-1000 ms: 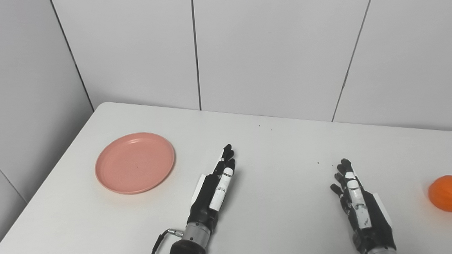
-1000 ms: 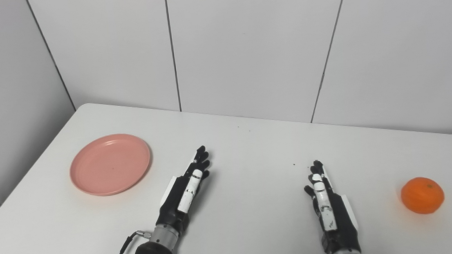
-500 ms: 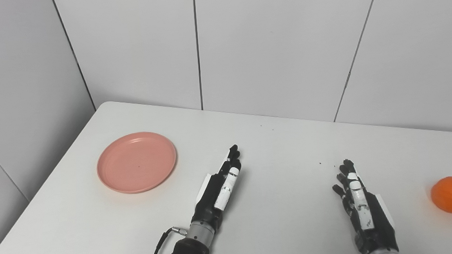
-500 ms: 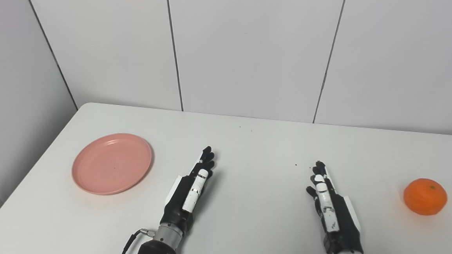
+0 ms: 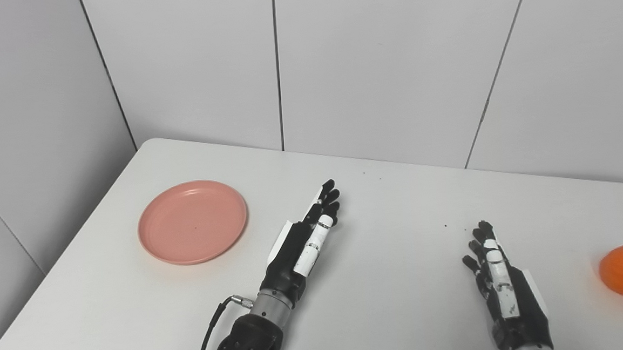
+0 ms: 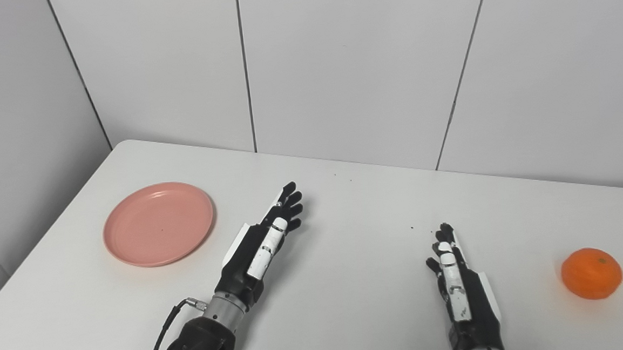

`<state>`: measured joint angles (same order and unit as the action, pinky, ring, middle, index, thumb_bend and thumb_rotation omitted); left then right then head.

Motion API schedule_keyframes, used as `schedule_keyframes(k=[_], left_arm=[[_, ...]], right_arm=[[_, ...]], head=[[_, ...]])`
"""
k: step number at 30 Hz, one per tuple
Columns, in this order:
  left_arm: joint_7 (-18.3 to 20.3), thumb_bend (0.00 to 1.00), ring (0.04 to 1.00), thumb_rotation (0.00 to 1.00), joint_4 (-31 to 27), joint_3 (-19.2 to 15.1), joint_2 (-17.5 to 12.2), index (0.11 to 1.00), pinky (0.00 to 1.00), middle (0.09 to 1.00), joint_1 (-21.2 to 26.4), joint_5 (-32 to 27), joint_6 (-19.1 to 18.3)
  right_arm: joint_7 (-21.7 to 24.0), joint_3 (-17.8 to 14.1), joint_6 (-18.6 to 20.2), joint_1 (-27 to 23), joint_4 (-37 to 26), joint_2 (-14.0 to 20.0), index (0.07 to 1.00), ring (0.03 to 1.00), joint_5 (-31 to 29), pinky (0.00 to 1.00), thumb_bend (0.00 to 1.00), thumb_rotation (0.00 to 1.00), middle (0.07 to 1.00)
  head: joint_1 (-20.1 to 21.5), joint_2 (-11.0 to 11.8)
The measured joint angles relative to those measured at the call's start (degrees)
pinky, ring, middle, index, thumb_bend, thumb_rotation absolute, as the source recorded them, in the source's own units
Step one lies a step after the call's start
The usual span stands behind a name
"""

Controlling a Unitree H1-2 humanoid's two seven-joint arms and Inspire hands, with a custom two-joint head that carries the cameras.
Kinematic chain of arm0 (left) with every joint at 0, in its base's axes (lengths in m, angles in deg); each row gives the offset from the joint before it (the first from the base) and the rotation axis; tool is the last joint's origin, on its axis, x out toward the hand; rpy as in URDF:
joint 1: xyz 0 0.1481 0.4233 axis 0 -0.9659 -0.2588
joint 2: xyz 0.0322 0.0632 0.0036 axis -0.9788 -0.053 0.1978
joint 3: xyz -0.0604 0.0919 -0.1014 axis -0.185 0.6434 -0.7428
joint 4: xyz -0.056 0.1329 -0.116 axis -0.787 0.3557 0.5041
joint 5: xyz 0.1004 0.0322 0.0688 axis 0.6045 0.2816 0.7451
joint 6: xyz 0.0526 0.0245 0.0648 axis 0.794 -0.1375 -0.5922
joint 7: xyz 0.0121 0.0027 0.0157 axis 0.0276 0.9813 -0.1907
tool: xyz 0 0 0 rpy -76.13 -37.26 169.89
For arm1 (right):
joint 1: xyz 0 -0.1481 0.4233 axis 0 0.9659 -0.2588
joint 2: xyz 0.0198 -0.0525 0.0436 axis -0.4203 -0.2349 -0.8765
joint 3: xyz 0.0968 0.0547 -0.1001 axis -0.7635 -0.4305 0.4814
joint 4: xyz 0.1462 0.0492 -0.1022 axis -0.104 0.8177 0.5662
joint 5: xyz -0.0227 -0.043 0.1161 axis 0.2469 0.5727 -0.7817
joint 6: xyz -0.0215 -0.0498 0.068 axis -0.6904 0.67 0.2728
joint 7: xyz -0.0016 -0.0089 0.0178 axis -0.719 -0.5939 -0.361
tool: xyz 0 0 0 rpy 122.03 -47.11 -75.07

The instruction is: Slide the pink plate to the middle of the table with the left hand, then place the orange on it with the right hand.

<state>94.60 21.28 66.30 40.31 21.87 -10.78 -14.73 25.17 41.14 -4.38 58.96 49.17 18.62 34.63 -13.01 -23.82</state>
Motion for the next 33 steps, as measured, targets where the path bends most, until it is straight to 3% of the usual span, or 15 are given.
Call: schedule_keyframes(k=[15,29,33], left_arm=[[-0.02,0.45,0.971,1.00,-7.66,-5.73,-2.25,0.982,0.97,0.990,4.75,-1.31,-4.65],[-1.25,0.48,0.970,1.00,-6.48,-14.86,-7.18,0.974,0.97,0.980,8.25,-3.83,-4.46],[-2.21,0.43,0.965,1.00,-6.44,-17.27,-8.21,0.962,0.98,0.980,8.71,-5.06,-4.46]], right_arm=[[0.12,-0.06,0.01,0.01,-0.02,0.13,1.000,1.000,-0.20,1.00,0.19,1.00,1.000],[0.23,-0.09,-0.01,0.04,-0.02,0.34,1.000,1.000,0.08,1.00,0.19,1.00,1.000],[0.38,-0.11,-0.23,0.03,0.15,0.49,1.000,1.000,0.07,1.00,0.20,1.00,1.000]], head=[[-0.70,0.26],[-1.32,0.26],[-1.58,0.18]])
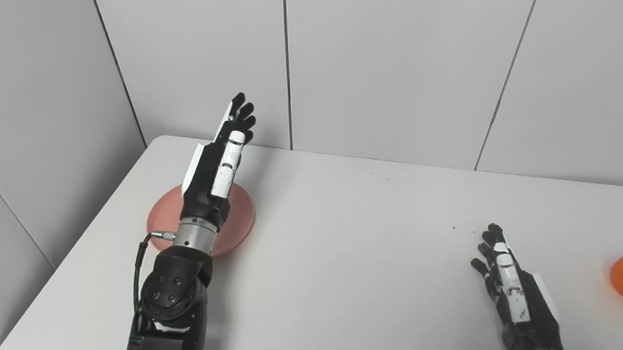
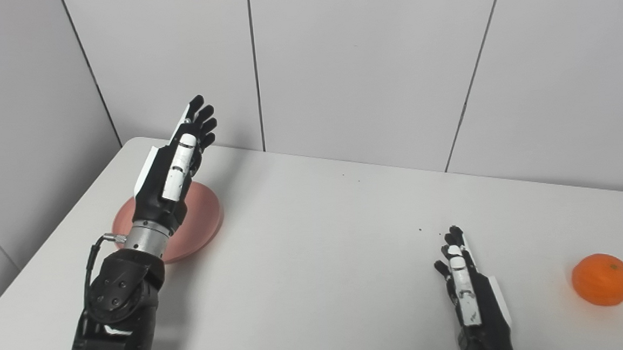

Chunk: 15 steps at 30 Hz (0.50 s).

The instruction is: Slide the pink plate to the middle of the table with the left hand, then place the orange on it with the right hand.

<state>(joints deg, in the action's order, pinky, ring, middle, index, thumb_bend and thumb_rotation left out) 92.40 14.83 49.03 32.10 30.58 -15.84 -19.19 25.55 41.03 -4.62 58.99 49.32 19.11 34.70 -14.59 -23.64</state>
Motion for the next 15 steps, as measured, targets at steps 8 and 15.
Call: schedule_keyframes(k=[8,15], left_arm=[[-2.47,0.42,0.965,1.00,-0.12,-2.75,-1.37,0.970,0.97,0.975,0.45,-0.36,-0.13],[-2.84,0.44,0.963,1.00,1.75,-6.17,-5.09,0.970,0.96,0.987,0.64,-2.42,0.20]], right_arm=[[0.01,0.05,0.00,0.00,-0.07,0.07,1.000,1.000,0.11,1.00,0.19,1.00,1.000],[-0.03,0.03,0.02,0.03,-0.15,0.06,1.000,1.000,0.08,1.00,0.18,1.00,1.000]], head=[[-0.26,0.00],[-0.35,-0.09]])
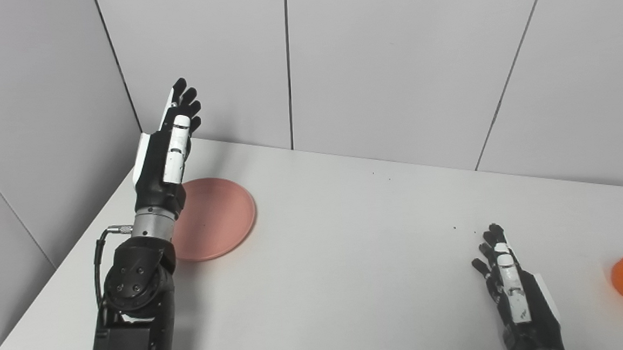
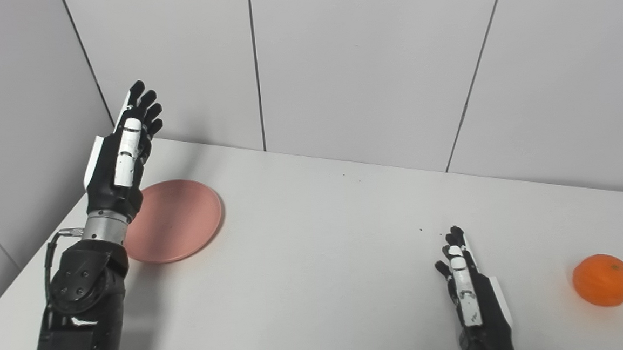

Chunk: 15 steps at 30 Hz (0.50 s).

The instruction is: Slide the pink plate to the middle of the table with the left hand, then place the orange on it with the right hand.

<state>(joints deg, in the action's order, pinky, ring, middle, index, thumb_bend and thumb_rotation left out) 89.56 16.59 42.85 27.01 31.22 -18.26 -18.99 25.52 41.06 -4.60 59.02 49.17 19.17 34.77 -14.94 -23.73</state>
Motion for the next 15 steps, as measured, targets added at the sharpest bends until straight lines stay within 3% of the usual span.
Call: schedule_keyframes(k=[4,15], left_arm=[[-0.05,0.39,0.970,1.00,1.45,-1.42,-1.91,0.963,0.96,0.983,0.02,-0.87,0.79],[-0.11,0.38,0.960,1.00,3.59,-4.36,-3.98,0.959,0.95,0.972,-0.10,-3.19,0.91]], right_arm=[[-0.02,-0.04,0.03,0.03,-0.03,0.01,1.000,1.000,-0.04,1.00,0.18,1.00,1.000],[-0.01,-0.13,0.07,0.03,-0.03,0.02,1.000,1.000,-0.10,1.00,0.17,1.00,1.000]], head=[[-0.18,0.09],[-0.70,0.26]])
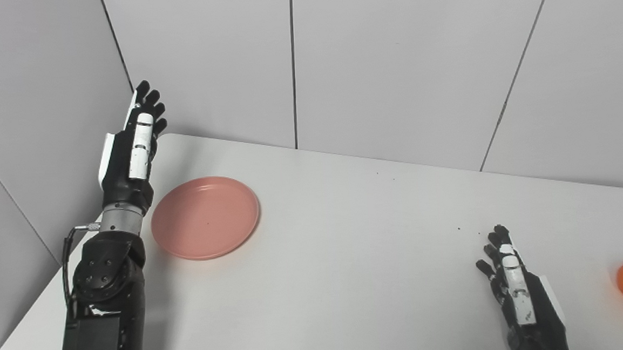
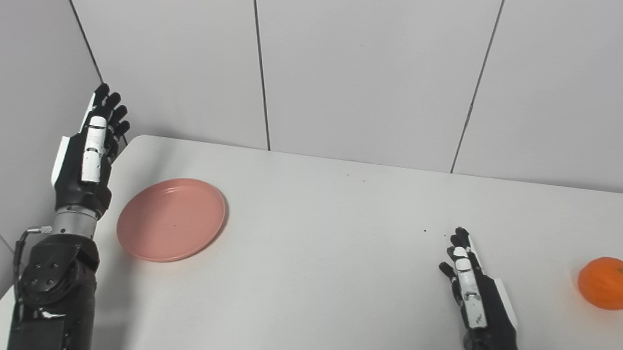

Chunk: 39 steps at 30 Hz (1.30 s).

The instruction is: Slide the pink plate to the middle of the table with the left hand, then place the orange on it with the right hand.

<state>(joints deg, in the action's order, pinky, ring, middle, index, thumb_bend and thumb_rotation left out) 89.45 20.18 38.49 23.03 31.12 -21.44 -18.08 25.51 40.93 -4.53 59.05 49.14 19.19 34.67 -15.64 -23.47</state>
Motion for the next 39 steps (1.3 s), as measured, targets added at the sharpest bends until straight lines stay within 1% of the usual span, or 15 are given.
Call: schedule_keyframes(k=[6,12,18,21,29,39], left_arm=[[0.22,0.37,0.972,1.00,2.05,-0.72,-1.28,0.968,0.97,0.977,-0.88,-1.80,-0.01],[0.21,0.33,0.973,1.00,2.45,-1.51,-1.33,0.957,0.97,0.977,-1.80,-3.16,-0.09],[0.79,0.35,0.976,1.00,3.72,-2.36,-1.90,0.955,0.97,0.978,-2.25,-5.63,-0.39],[0.96,0.33,0.980,1.00,4.27,-2.51,-2.11,0.967,0.98,0.982,-3.00,-6.52,-0.41],[1.46,0.29,0.977,1.00,7.70,-2.76,-2.90,0.968,0.98,0.979,-3.40,-6.90,-0.34],[2.01,0.29,0.978,1.00,10.13,-2.99,-2.89,0.981,0.98,0.983,-4.09,-7.45,0.16]], right_arm=[[0.04,-0.07,-0.05,-0.01,0.14,0.03,1.000,1.000,-0.06,1.00,0.17,1.00,1.000],[0.06,-0.26,-0.04,-0.01,0.13,0.03,1.000,1.000,-0.48,1.00,0.17,1.00,1.000],[0.06,-0.41,0.03,-0.01,0.13,0.05,1.000,1.000,-1.06,1.00,0.18,1.00,1.000],[0.03,-0.43,0.07,-0.01,0.11,0.10,1.000,1.000,-1.10,1.00,0.18,1.00,1.000],[0.07,-0.42,0.15,-0.01,0.08,0.26,1.000,1.000,-1.35,1.00,0.17,1.00,1.000],[0.05,-0.46,0.23,0.01,0.03,0.33,1.000,1.000,-1.71,1.00,0.17,1.00,1.000]], head=[[-0.18,0.00],[-0.35,-0.18],[-0.62,-0.26],[-0.70,-0.26],[-0.79,-0.26],[-0.97,-0.18]])
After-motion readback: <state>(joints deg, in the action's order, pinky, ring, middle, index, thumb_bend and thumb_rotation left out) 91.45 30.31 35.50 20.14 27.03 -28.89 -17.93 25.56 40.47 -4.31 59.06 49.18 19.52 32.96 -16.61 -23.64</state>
